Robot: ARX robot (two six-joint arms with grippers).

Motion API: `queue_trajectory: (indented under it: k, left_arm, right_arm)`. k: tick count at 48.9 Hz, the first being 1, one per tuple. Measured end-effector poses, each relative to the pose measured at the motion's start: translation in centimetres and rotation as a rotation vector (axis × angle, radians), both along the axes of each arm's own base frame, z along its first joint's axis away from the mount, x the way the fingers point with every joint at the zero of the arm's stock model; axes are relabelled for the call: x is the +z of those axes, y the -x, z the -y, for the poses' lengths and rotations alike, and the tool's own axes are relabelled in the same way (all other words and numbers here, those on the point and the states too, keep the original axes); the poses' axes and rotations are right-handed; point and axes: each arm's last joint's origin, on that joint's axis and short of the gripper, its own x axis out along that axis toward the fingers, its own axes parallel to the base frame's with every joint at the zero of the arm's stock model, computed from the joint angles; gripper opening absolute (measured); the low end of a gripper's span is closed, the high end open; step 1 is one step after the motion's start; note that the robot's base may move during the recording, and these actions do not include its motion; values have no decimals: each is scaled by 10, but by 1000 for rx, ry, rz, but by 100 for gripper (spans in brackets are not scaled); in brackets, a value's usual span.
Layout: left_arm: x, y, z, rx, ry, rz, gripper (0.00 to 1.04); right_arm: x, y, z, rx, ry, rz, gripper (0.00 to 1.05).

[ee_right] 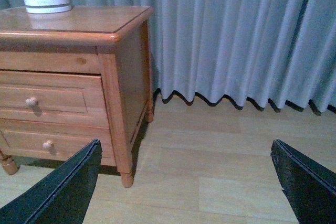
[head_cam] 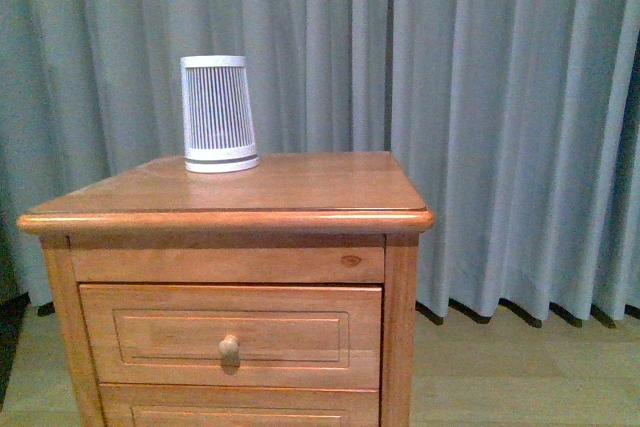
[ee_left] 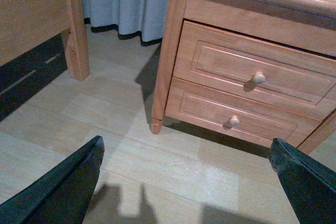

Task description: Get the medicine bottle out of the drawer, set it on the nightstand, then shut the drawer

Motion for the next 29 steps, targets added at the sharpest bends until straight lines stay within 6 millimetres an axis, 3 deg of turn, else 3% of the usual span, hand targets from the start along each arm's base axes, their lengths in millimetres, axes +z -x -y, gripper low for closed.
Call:
queue_trajectory:
  k: [10,14,22,29]
  left_arm:
    - [15,-38,8,-32,21,72,98]
    - [15,-77,17,-42,-8,102,98]
    - [-15,-159,47,-77,-39,44,98]
    - [-34,-193,64,-94,-53,17,98]
  right_arm:
    - [0,0,0,0,0,0,98]
    - [0,0,0,0,0,0,98]
    - [0,0,0,0,0,0,98]
    - [0,0,0,0,0,0,98]
